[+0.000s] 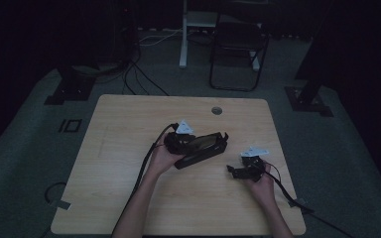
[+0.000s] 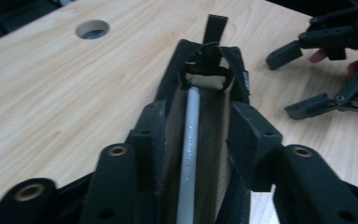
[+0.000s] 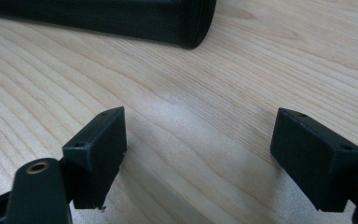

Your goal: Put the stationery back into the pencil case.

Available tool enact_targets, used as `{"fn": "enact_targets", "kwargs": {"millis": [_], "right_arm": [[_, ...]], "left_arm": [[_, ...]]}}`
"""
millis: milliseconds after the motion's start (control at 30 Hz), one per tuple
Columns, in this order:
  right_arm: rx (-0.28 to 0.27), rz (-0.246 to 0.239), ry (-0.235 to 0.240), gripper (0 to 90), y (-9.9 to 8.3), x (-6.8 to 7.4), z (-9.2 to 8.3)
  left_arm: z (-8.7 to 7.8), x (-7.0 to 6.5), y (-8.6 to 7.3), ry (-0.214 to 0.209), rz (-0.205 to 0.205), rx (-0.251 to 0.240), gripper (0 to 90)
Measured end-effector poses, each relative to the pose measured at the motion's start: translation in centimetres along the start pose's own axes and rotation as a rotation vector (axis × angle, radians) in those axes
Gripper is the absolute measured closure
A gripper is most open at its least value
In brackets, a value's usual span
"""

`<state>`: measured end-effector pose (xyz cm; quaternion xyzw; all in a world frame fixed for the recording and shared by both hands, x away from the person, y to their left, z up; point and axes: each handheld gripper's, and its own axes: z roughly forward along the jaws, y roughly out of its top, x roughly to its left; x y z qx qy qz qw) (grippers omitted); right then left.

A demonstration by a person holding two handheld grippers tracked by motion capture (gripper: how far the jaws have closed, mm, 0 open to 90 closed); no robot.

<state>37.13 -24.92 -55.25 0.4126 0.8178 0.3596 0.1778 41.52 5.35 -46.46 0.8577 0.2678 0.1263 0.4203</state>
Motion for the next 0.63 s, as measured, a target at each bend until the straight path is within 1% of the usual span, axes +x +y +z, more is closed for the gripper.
{"fn": "enact_targets", "kwargs": {"millis": [67,100,133,200,367,500,567,633], "right_arm": [[0.000,-0.001,0.000,18.2,0.0,0.0,0.0],[0.000,-0.001,0.000,18.2,0.0,0.0,0.0],[0.000,-0.001,0.000,18.2,0.0,0.0,0.0],[0.000,-0.001,0.000,18.2,0.0,0.0,0.0],[0.000,-0.002,0.000,18.2,0.0,0.0,0.0],[0.001,0.000,0.001,18.2,0.0,0.0,0.0],[0.000,0.001,0.000,18.2,0.0,0.0,0.0],[0.000,0.001,0.001,18.2,0.0,0.0,0.0]], "left_arm": [[-0.6,0.2,0.0,0.012,-0.004,-0.008,54.8],[-0.6,0.2,0.0,0.012,-0.004,-0.008,54.5],[-1.2,0.3,-0.2,0.023,-0.007,-0.018,54.5],[-1.8,0.5,-0.5,0.034,-0.010,-0.022,54.4],[-3.9,1.6,-2.3,0.091,-0.046,-0.019,52.8],[-5.7,2.3,-3.8,0.126,-0.074,-0.044,51.9],[-6.5,2.7,-4.6,0.150,-0.087,-0.050,51.1],[-7.1,3.2,-5.4,0.175,-0.102,-0.046,51.1]]}}
